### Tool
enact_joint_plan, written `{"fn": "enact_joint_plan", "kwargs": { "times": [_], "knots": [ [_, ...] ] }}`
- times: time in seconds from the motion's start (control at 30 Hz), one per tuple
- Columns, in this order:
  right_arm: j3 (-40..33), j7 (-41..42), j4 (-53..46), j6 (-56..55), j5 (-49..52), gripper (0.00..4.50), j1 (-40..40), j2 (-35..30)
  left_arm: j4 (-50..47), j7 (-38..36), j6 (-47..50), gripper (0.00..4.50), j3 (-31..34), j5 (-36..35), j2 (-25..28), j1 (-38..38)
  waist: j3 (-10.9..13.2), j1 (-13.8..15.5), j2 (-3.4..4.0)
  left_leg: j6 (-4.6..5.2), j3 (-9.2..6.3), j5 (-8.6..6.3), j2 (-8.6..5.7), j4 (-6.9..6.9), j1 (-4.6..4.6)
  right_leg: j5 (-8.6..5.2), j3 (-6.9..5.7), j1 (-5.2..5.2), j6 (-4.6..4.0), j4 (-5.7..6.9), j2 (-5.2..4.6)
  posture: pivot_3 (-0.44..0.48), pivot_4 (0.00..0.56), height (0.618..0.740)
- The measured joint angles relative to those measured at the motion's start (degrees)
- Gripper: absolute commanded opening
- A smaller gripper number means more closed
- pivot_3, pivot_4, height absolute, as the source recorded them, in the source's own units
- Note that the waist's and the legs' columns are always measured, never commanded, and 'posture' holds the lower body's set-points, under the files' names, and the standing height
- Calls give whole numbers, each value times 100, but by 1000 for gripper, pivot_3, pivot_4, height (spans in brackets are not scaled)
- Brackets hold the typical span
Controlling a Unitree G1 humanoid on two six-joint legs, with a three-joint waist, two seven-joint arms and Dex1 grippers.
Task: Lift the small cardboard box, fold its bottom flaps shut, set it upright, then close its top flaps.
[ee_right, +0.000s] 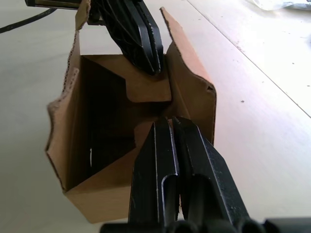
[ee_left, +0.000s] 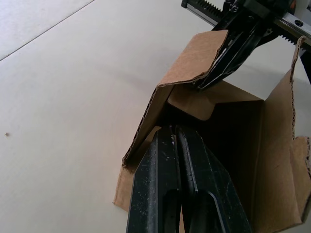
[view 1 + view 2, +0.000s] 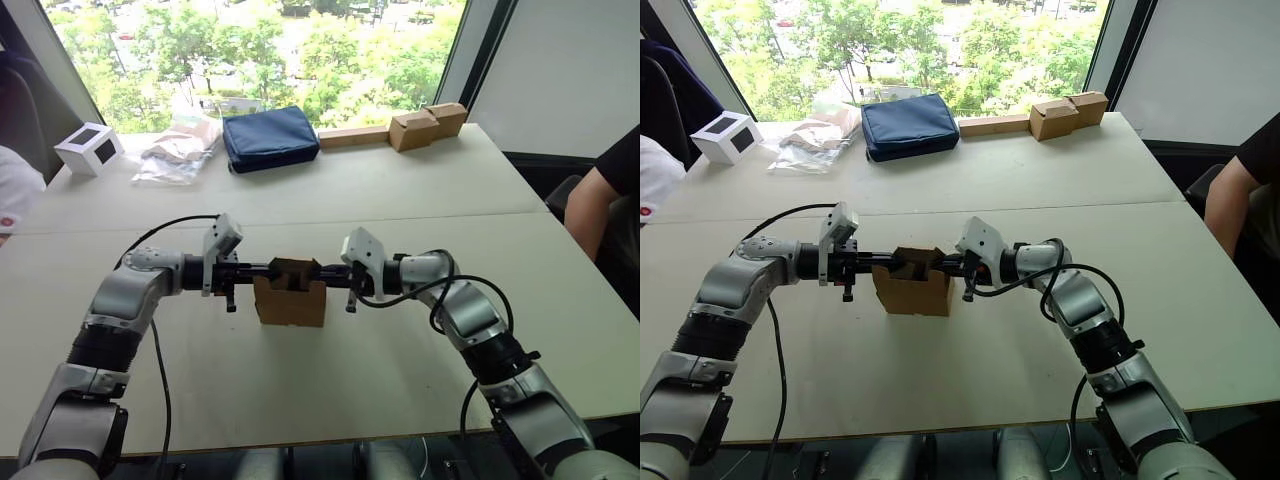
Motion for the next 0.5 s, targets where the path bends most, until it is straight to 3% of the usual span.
{"fn": "enact_joint_plan", "kwargs": {
  "times": [0.23,0.5],
  "knots": [
    [-62,44,100,-117,-77,67,-38,7,300,47,96,95,259,-82,7,-105,0,2,-1,0,-1,0,0,0,-1,0,-1,-1,0,0,0,0,150,737],
    [-590,117,-551,202,392,67,-71,-107,1207,208,211,95,830,-262,-3,-916,3,-2,0,0,0,0,-1,2,-2,0,-1,-4,0,2,1,0,150,737]
  ]
}}
